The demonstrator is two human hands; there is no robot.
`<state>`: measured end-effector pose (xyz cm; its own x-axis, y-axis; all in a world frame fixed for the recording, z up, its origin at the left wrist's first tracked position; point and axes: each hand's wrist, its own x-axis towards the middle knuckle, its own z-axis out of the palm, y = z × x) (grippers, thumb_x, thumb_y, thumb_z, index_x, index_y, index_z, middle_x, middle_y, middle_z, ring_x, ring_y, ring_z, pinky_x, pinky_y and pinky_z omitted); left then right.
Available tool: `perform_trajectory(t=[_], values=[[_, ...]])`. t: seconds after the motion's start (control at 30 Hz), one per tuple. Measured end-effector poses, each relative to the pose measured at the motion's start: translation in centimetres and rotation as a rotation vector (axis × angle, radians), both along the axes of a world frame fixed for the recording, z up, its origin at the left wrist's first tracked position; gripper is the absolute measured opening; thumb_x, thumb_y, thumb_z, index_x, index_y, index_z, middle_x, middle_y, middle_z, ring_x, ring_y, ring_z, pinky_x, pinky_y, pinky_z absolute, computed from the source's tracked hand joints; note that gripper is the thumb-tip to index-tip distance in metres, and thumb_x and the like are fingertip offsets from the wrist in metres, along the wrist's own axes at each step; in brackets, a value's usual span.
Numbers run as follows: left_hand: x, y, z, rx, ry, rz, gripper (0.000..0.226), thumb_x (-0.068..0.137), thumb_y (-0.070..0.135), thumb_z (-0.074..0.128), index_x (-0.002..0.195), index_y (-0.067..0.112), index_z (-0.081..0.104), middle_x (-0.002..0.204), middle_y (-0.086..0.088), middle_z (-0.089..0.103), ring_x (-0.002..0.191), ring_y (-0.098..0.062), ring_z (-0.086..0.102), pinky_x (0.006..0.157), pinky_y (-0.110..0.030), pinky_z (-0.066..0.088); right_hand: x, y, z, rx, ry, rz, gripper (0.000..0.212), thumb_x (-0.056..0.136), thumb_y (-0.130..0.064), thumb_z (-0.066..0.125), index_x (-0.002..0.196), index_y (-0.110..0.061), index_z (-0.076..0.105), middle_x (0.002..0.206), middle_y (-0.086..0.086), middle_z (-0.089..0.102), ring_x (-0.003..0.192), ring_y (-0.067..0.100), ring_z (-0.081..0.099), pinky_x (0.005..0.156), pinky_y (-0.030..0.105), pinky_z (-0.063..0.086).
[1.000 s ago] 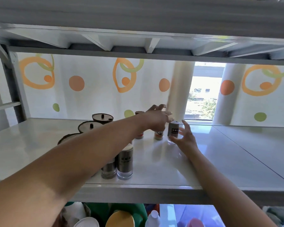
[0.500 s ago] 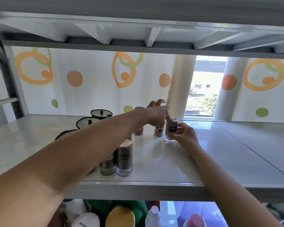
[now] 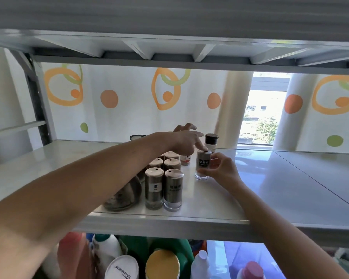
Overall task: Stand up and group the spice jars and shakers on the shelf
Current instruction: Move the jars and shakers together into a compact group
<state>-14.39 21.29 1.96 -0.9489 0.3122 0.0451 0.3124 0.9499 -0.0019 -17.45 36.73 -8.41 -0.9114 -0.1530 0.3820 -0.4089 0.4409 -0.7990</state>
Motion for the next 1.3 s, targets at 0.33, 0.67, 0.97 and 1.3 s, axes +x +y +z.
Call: perform_trajectory(t=[0.33, 0.67, 0.97, 1.3], values=[[0.8, -2.5, 1.0, -0.034, -0.048, 0.114, 0.077, 0.080, -0.006, 0.028, 0.130, 0.049, 0.048, 0.147, 0.002, 0.030, 0.137, -0.023, 0.019, 0.115, -0.041, 0.018, -1.0, -4.0, -0.6, -0.070, -0.006, 0.074, 0.037, 0.065, -0.005, 0.081, 0.096, -0.012, 0.062, 0.088, 0.006, 0.069, 0.085, 0.021, 0.066, 0.084, 0.033, 0.053], [-0.2, -4.1, 1.1, -0.034, -0.123, 0.155, 0.082, 0.077, -0.006, 0.024, 0.126, 0.056, 0.047, 0.122, 0.000, 0.038, 0.114, -0.024, 0.035, 0.110, -0.040, 0.027, -1.7, -4.7, -0.4, -0.142, -0.027, 0.144, 0.033, 0.071, -0.002, 0.076, 0.102, -0.002, 0.065, 0.092, 0.009, 0.069, 0.085, 0.018, 0.065, 0.087, 0.031, 0.052], [1.1, -6.1, 1.3, 0.017, -0.138, 0.210, 0.078, 0.081, -0.005, 0.020, 0.132, 0.049, 0.046, 0.109, 0.003, 0.035, 0.106, -0.022, 0.031, 0.094, -0.029, 0.031, -1.6, -7.2, 0.0, -0.189, -0.007, 0.205, 0.030, 0.074, -0.005, 0.075, 0.102, -0.004, 0.067, 0.088, 0.000, 0.067, 0.073, -0.001, 0.061, 0.063, 0.000, 0.046], [0.0, -8.8, 1.1, -0.046, -0.133, 0.171, 0.078, 0.078, -0.008, 0.028, 0.131, 0.045, 0.049, 0.119, 0.016, 0.064, 0.113, -0.017, 0.039, 0.102, -0.029, 0.026, -2.0, -8.9, 0.2, -0.111, -0.017, 0.339, 0.025, 0.075, 0.000, 0.069, 0.098, -0.009, 0.070, 0.074, -0.011, 0.067, 0.059, -0.011, 0.057, 0.056, 0.004, 0.041]])
